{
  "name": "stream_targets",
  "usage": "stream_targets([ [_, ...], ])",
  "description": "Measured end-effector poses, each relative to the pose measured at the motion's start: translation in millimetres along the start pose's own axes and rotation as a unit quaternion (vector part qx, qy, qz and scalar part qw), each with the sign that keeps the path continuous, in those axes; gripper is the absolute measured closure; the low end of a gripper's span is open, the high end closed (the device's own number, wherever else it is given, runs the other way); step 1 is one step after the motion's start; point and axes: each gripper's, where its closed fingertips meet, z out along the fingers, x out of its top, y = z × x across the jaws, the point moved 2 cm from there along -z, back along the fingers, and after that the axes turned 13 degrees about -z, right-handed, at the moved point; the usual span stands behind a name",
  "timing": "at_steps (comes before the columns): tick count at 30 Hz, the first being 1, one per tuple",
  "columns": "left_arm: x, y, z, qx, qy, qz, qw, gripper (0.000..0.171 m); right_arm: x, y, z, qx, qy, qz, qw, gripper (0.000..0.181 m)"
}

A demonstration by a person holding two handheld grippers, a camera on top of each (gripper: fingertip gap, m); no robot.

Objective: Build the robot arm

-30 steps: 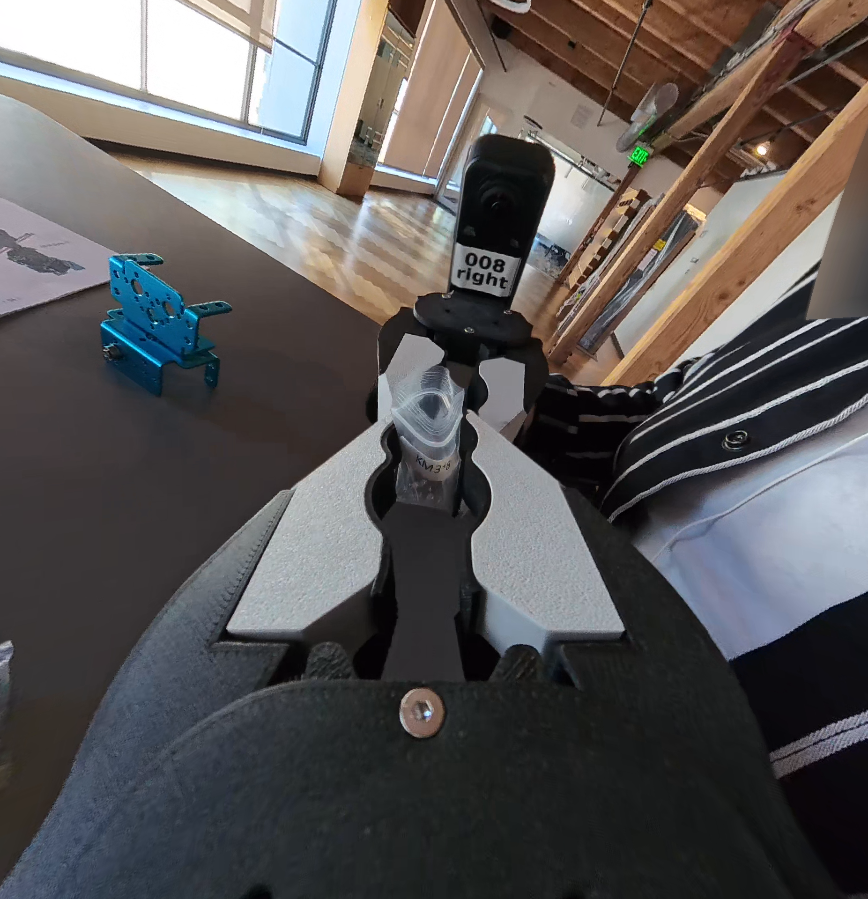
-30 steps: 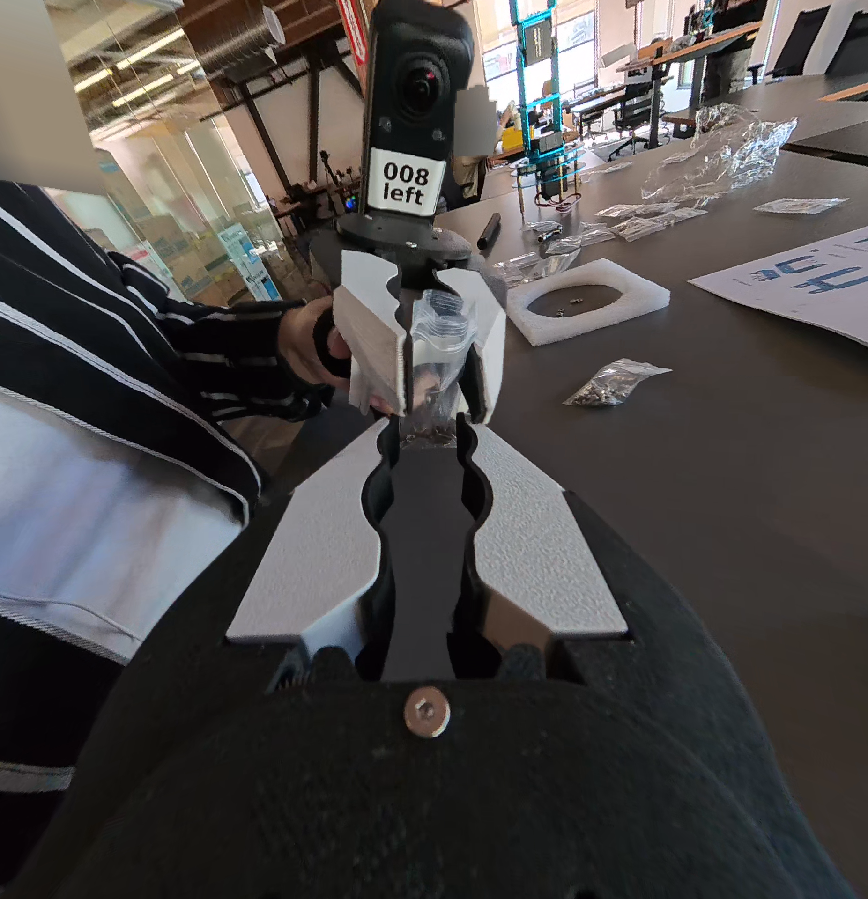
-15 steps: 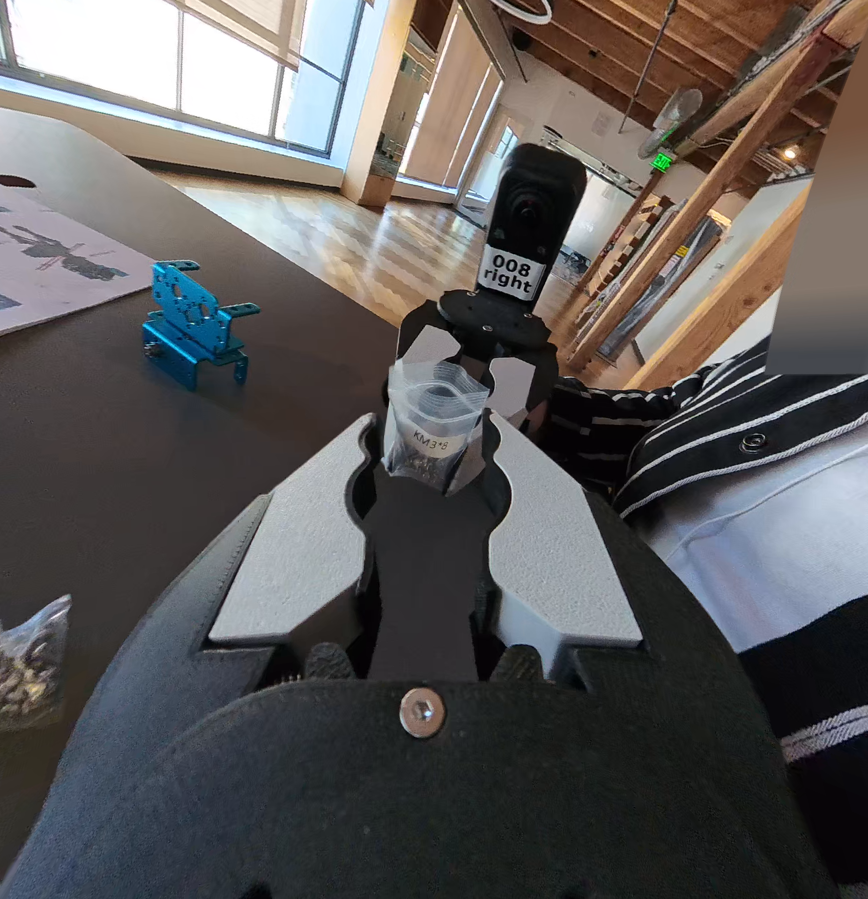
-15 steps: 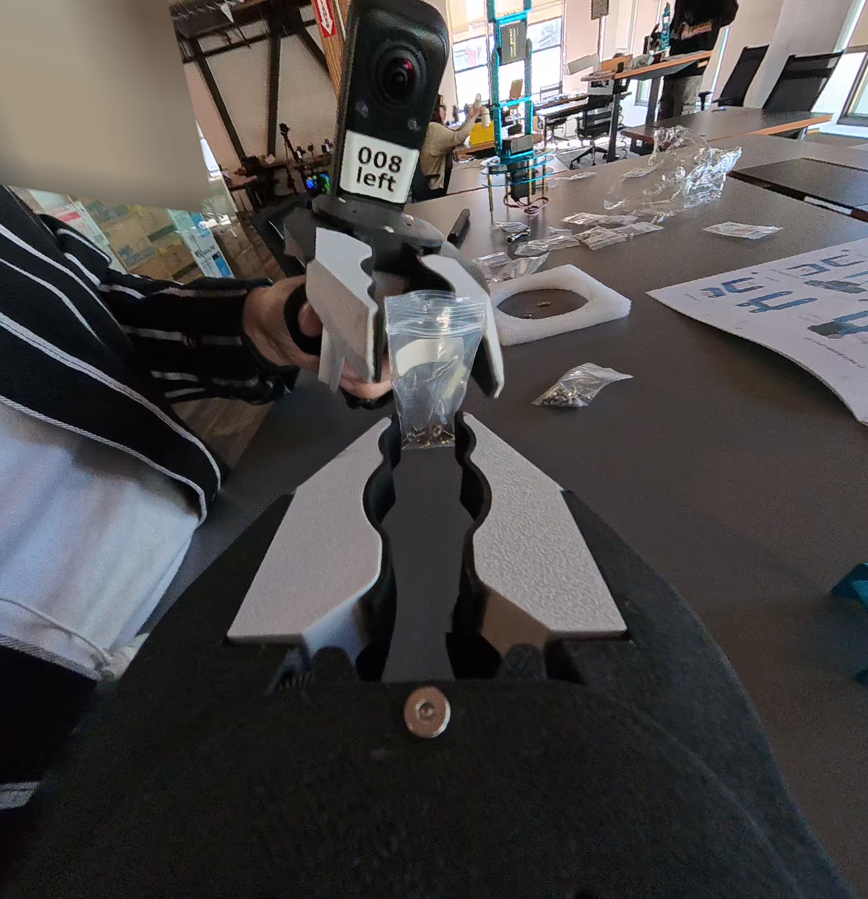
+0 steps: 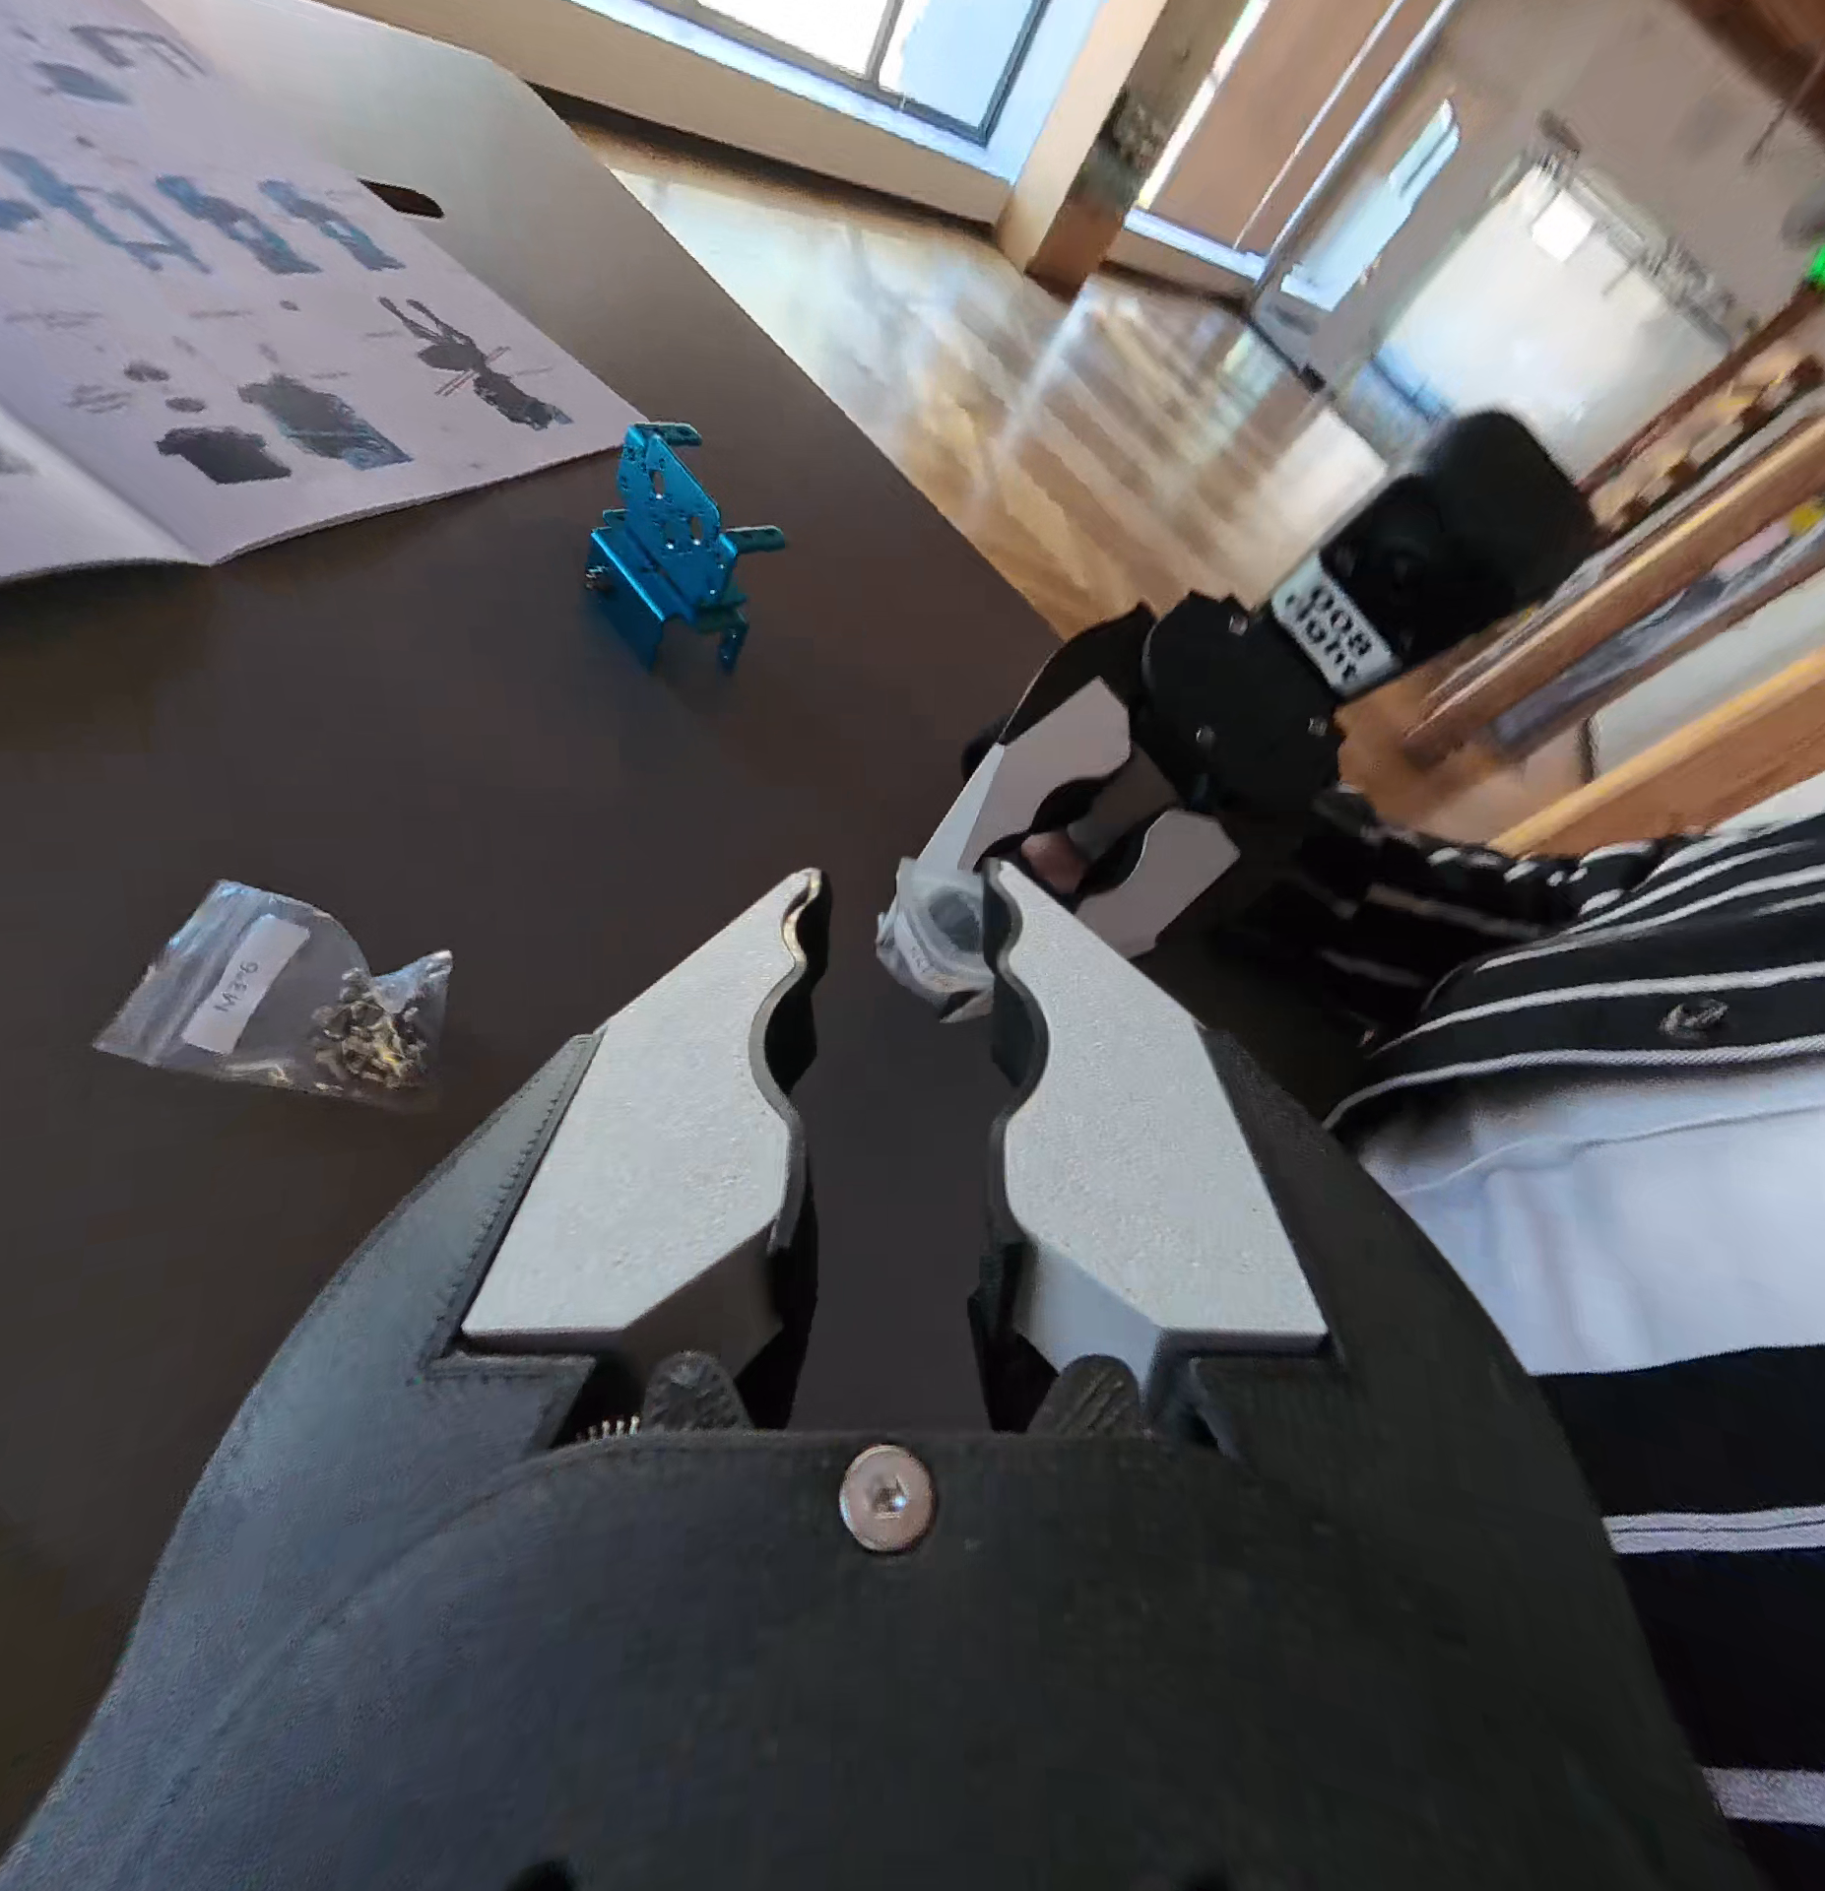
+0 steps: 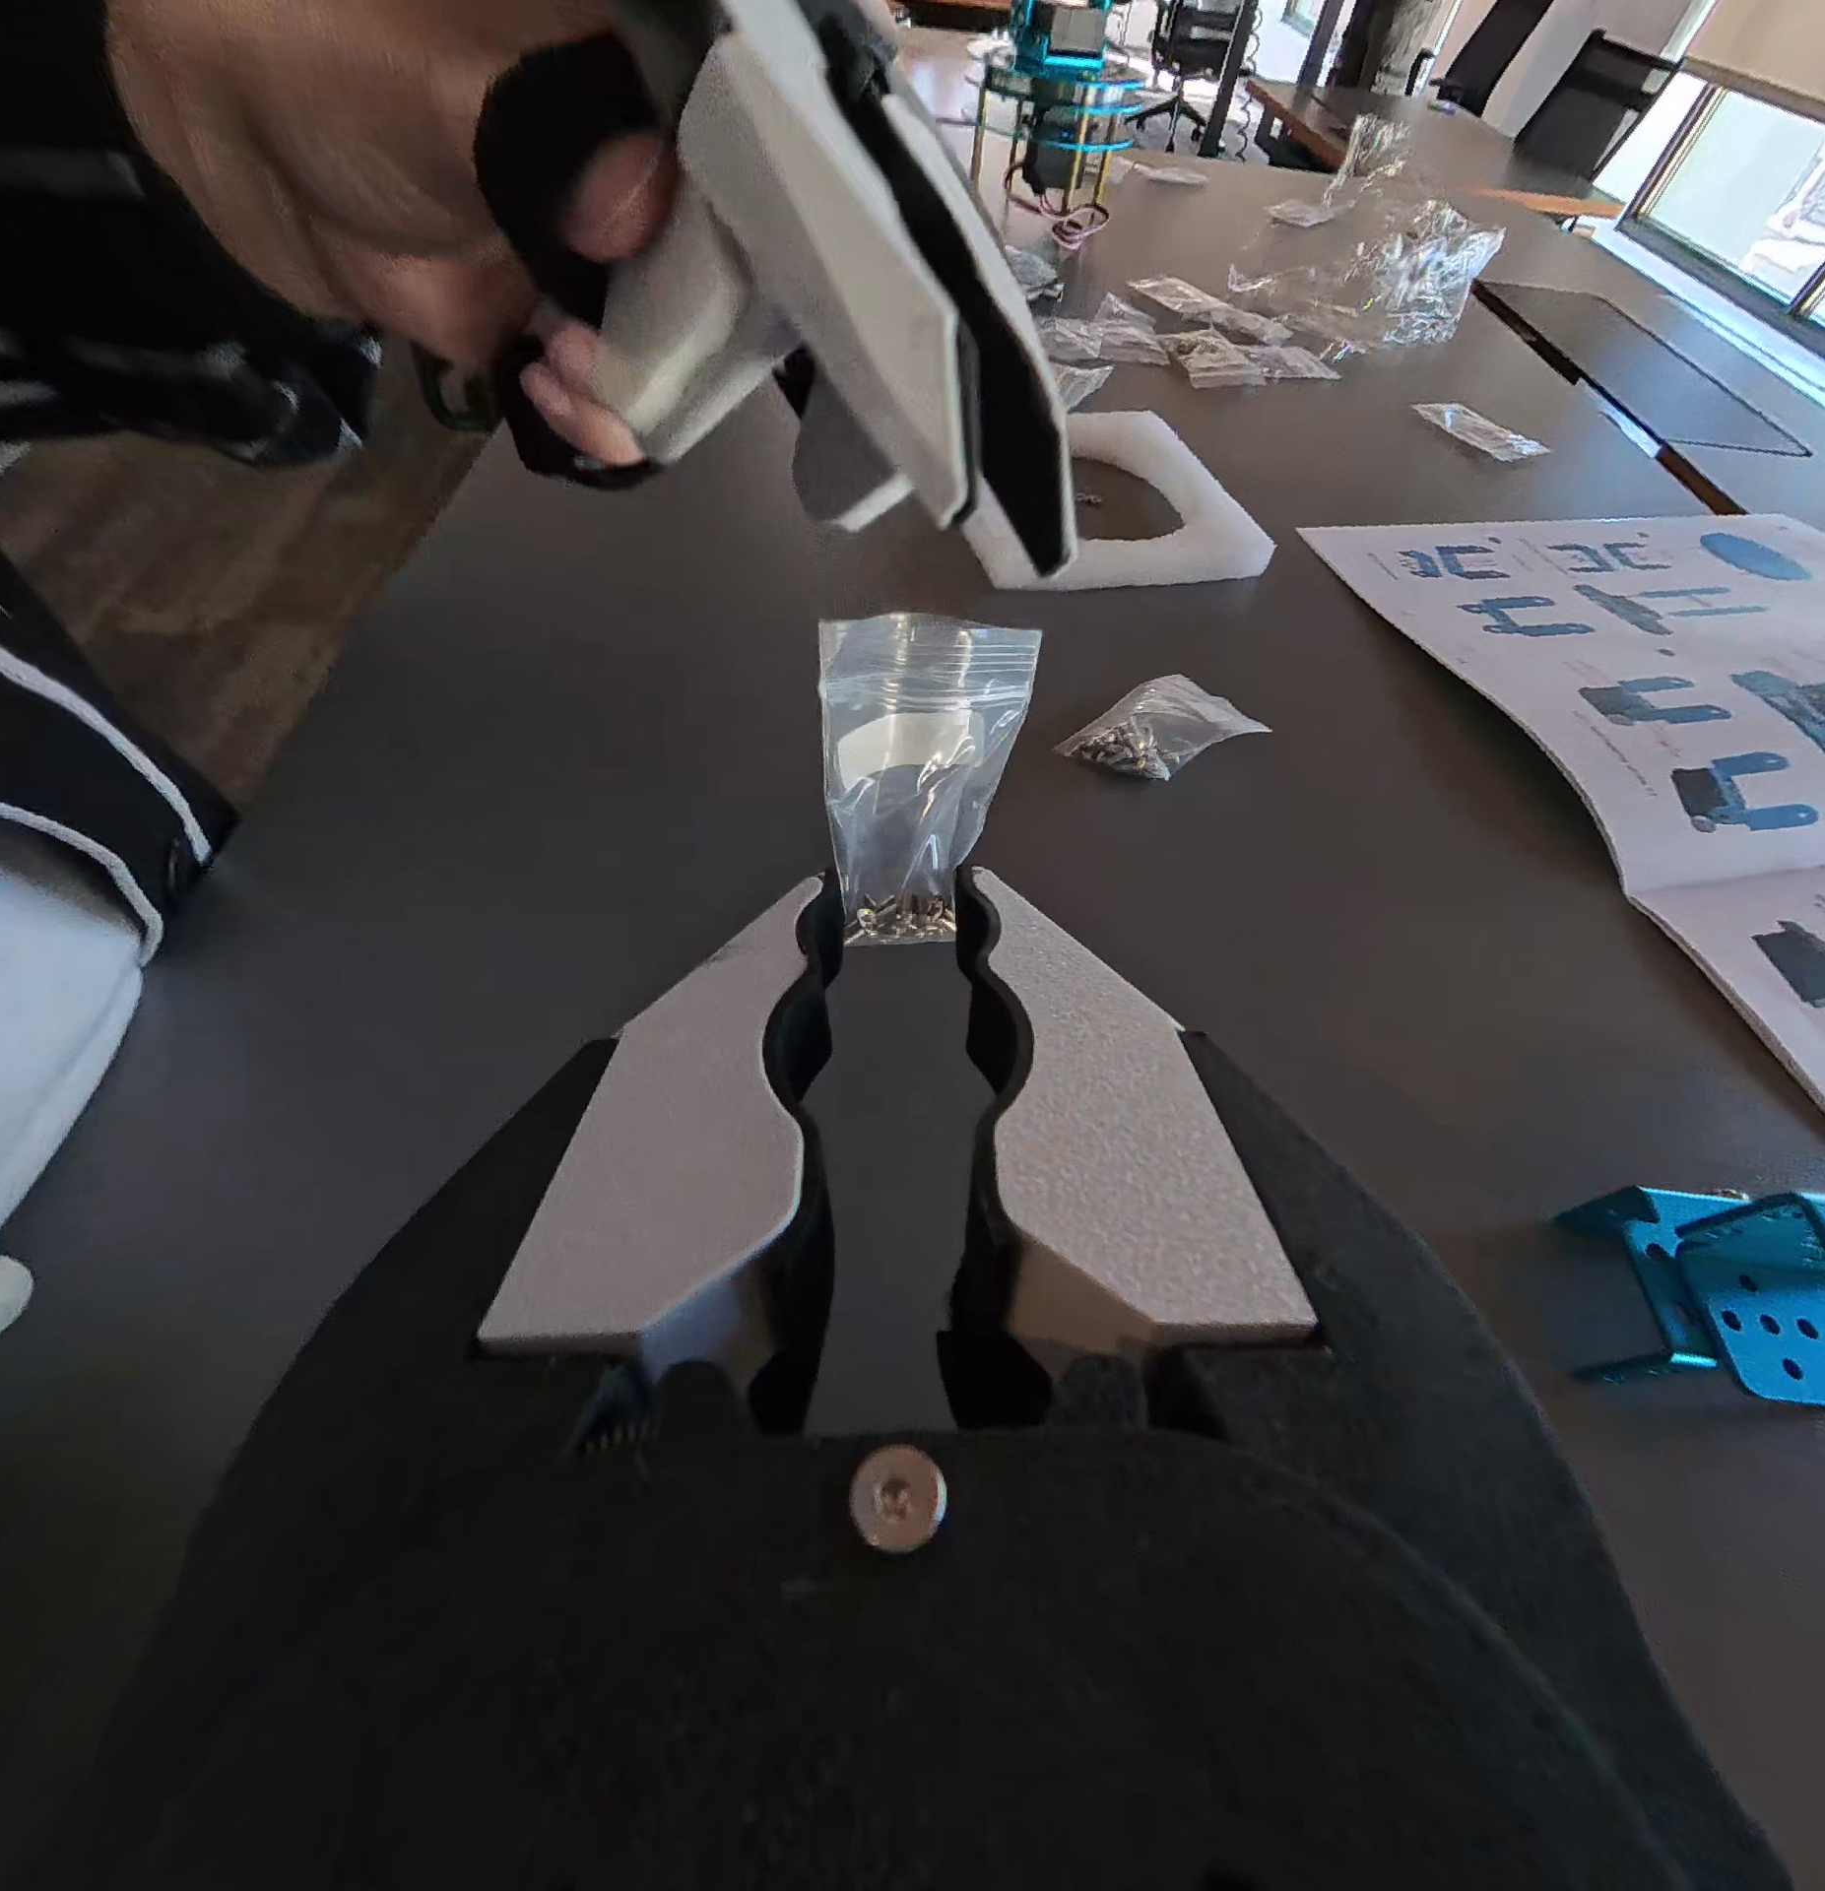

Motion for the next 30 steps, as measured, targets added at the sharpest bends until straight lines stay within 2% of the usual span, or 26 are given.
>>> stream_targets([
  [3,0.0,-5.3,-1.1,0.005,-0.001,-0.045,0.999,0.144,-1.6,-1.7,2.8,-0.003,-0.014,-0.015,1.0,0.16],
  [8,-20.4,-12.7,8.4,0.045,-0.061,-0.047,0.996,0.142,-0.6,-4.1,3.8,-0.005,-0.015,-0.026,1.0,0.16],
  [10,-27.2,-13.4,12.5,0.044,-0.082,-0.062,0.994,0.154,-2.2,-3.8,4.9,-0.008,-0.023,-0.03,0.999,0.16],
  [11,-29.4,-13.7,13.5,0.04,-0.09,-0.072,0.993,0.169,-2.6,-3.6,5.6,-0.01,-0.026,-0.034,0.999,0.161],
  [14,-32.2,-16.3,12.7,0.041,-0.103,-0.082,0.99,0.171,-4.0,-4.9,7.6,-0.013,-0.035,-0.043,0.998,0.158],
  [17,-32.6,-21.8,8.4,0.067,-0.101,-0.079,0.99,0.171,0.5,0.2,11.8,-0.036,-0.032,-0.017,0.999,0.13],
  [20,-32.3,-22.4,2.7,0.072,-0.097,-0.093,0.988,0.171,23.7,-5.6,16.3,-0.031,0.003,-0.007,1.0,0.103],
  [23,-32.1,-22.7,-5.4,0.079,-0.094,-0.102,0.987,0.171,32.2,1.0,22.5,-0.062,-0.009,-0.03,0.998,0.102],
  [30,-32.7,-32.1,-25.8,0.109,-0.083,-0.12,0.983,0.171,47.9,2.5,35.9,-0.063,0.024,0.002,0.998,0.098],
])
